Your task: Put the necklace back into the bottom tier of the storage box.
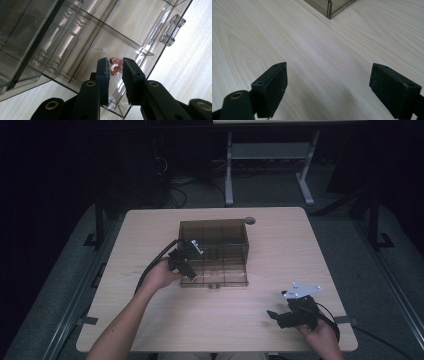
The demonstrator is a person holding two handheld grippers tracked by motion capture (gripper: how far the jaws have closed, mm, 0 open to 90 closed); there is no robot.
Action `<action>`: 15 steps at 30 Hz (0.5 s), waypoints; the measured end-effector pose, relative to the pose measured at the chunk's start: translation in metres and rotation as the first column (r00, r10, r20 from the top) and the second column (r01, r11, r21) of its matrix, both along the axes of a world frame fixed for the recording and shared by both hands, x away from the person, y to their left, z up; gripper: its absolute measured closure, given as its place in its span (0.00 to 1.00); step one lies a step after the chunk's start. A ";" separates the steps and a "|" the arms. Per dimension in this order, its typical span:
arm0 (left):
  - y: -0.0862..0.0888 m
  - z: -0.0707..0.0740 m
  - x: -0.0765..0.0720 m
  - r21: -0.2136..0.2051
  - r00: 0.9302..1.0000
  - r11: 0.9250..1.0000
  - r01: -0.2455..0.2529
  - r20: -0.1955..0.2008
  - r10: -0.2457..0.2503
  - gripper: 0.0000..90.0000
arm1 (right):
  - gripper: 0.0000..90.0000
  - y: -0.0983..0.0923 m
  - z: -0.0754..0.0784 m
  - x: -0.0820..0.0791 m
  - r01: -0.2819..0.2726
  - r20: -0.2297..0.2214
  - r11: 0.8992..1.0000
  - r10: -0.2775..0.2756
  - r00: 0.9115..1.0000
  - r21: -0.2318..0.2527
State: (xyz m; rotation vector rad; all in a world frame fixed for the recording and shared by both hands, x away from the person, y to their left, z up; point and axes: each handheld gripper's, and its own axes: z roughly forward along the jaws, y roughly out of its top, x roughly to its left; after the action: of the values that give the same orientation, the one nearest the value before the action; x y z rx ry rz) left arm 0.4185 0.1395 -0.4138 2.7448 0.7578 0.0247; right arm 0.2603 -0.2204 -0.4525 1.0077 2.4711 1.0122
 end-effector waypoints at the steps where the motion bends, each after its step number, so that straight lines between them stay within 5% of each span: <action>1: 0.000 0.000 0.000 -0.001 1.000 1.000 -0.002 -0.001 0.002 0.82 | 0.16 0.000 0.000 0.000 0.001 0.001 1.000 -0.001 1.000 -0.001; 15: 0.000 0.003 -0.003 -0.006 1.000 1.000 0.004 0.005 -0.004 0.78 | 0.16 0.002 0.000 0.000 0.002 0.003 1.000 -0.002 1.000 -0.004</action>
State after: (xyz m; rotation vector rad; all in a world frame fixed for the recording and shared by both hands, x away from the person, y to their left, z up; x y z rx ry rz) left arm 0.4150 0.1398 -0.4113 2.7392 0.7500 0.0290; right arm 0.2599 -0.2182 -0.4523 1.0068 2.4681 1.0073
